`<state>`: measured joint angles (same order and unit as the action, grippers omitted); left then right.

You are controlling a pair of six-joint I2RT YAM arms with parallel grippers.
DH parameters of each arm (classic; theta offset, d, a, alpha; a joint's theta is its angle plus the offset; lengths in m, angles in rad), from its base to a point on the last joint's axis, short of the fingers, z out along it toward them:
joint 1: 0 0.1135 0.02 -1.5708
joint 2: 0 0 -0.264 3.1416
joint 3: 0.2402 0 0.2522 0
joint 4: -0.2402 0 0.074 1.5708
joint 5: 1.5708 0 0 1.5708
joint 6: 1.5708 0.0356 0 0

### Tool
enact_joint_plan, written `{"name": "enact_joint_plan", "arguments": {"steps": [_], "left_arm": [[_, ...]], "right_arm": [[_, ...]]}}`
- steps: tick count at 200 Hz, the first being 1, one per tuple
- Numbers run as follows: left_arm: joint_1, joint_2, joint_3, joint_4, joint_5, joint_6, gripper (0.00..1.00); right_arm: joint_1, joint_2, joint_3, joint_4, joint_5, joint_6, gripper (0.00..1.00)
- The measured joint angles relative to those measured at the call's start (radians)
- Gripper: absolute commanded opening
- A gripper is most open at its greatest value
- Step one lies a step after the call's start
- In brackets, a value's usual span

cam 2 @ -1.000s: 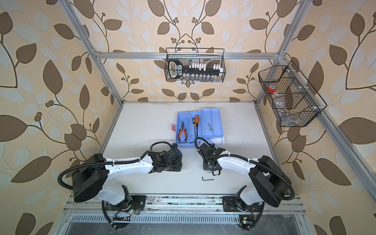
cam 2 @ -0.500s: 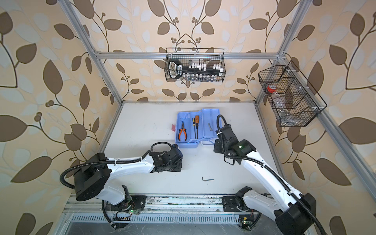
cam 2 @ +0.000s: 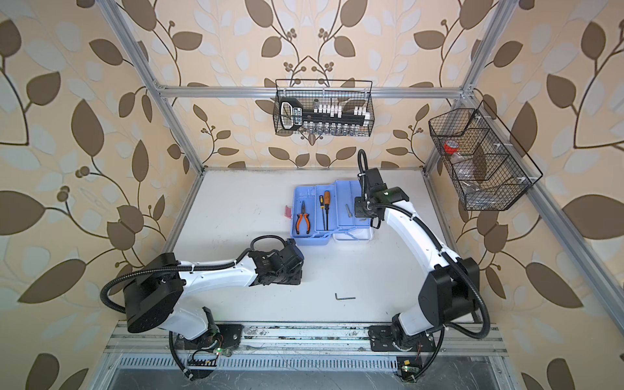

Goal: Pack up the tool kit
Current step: 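Carry the silver hex key into the upper box tray and release it, then move the right gripper down to the gold hex key and grasp it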

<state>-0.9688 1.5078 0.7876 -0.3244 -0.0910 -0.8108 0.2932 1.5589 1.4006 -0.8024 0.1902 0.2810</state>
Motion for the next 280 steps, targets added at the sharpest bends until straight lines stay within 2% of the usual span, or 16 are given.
{"name": "enact_joint_plan", "arguments": {"steps": [57, 79, 101, 126, 150, 174, 202, 237, 265, 280], "left_arm": [[0.002, -0.031, 0.000, -0.023, -0.030, 0.000, 0.37], [0.002, -0.031, 0.000, -0.024, -0.031, 0.000, 0.37], [0.002, -0.031, 0.000, -0.024, -0.030, 0.000, 0.37], [0.002, -0.031, 0.000, -0.023, -0.029, -0.001, 0.37], [0.003, -0.030, 0.000, -0.023, -0.024, -0.003, 0.37], [0.016, -0.031, 0.000, -0.033, -0.023, -0.003, 0.37], [0.043, -0.085, 0.000, -0.081, -0.041, 0.000, 0.39], [0.128, -0.242, -0.021, -0.102, -0.069, -0.001, 0.47], [0.200, -0.333, -0.048, -0.131, -0.077, -0.003, 0.50], [0.210, -0.357, -0.058, -0.142, -0.078, -0.003, 0.51]], "right_arm": [[0.000, 0.180, 0.081, 0.032, -0.011, -0.058, 0.00], [0.000, 0.212, 0.077, 0.035, -0.012, -0.058, 0.12], [0.000, 0.205, 0.070, 0.037, -0.010, -0.052, 0.24], [0.002, 0.156, 0.037, 0.046, -0.008, -0.040, 0.28], [0.027, 0.007, -0.048, 0.055, 0.023, -0.013, 0.31], [0.148, -0.214, -0.182, 0.069, 0.080, 0.026, 0.35], [0.387, -0.404, -0.378, 0.051, 0.138, 0.140, 0.41], [0.652, -0.432, -0.592, -0.022, 0.162, 0.356, 0.43], [0.786, -0.421, -0.724, -0.042, 0.137, 0.543, 0.43], [0.833, -0.422, -0.787, -0.012, 0.106, 0.622, 0.39]]}}
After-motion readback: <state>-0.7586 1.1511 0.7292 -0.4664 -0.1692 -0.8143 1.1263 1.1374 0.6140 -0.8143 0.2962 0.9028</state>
